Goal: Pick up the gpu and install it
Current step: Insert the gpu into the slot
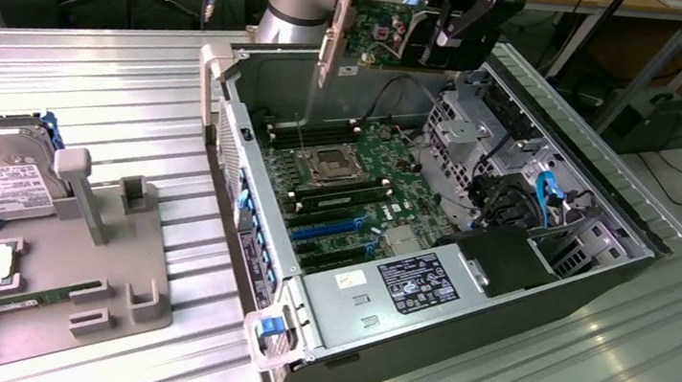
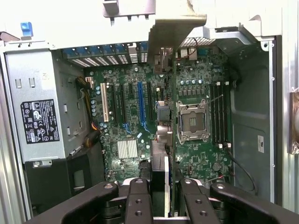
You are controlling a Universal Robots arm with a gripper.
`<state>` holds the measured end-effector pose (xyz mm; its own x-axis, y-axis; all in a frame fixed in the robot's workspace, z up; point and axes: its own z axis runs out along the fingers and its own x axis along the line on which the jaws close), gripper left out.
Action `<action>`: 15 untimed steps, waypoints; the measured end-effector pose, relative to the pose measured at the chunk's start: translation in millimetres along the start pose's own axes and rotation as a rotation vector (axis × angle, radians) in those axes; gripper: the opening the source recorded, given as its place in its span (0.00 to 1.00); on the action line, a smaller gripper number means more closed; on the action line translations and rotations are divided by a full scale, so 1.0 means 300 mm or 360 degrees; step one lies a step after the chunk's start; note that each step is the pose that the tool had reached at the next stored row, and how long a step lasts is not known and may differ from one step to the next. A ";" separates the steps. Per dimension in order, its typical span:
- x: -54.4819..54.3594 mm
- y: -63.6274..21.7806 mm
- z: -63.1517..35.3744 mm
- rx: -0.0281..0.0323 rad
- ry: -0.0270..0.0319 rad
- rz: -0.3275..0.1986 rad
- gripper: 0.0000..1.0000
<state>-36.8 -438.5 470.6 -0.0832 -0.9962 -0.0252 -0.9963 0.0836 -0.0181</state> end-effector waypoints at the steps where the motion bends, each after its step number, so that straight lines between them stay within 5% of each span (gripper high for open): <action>1: 0.000 0.000 0.001 0.00000 0.00000 0.0000 0.28; 7: 0.000 0.000 0.008 0.00000 0.00001 -0.0005 0.28; 15: 0.000 0.000 0.012 -0.00030 -0.00021 -0.0120 0.28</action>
<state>-36.8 -438.5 467.1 -0.0078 -0.9997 -0.0252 -0.9998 0.0082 -0.0182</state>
